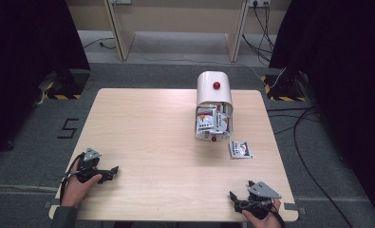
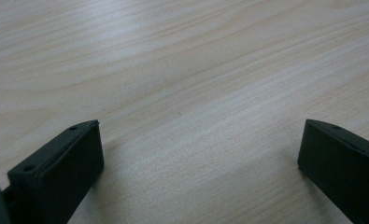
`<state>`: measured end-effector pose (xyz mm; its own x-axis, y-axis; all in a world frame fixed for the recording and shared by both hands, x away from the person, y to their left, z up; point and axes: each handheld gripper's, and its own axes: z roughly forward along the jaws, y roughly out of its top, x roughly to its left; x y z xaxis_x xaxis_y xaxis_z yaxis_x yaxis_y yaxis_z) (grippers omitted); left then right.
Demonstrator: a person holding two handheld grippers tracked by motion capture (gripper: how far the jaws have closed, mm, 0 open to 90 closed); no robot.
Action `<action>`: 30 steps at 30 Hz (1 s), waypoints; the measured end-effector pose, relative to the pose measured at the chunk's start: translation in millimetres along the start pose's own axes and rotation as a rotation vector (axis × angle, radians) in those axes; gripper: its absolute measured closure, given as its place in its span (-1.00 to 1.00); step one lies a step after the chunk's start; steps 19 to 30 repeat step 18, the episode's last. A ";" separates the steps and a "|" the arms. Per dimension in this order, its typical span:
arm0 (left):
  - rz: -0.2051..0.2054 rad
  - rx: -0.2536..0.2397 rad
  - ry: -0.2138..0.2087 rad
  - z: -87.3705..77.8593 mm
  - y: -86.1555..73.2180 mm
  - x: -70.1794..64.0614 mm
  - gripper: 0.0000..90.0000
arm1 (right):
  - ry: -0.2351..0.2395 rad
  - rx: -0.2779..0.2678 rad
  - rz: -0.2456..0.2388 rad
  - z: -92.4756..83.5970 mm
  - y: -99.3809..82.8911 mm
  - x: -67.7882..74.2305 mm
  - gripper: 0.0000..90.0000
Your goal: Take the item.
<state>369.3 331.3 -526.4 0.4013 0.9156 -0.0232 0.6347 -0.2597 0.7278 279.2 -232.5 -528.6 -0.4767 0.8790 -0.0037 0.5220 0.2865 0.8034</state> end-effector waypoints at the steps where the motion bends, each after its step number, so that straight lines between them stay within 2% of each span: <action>1: 0.000 0.000 0.000 0.0 0.0 0.0 -1.00 | 0.003 0.000 -0.002 -0.1 -0.1 -0.3 -0.65; 30: 0.000 0.000 0.000 0.0 0.0 -0.1 -1.00 | 0.017 0.002 -0.011 -0.6 -0.3 -1.8 -0.65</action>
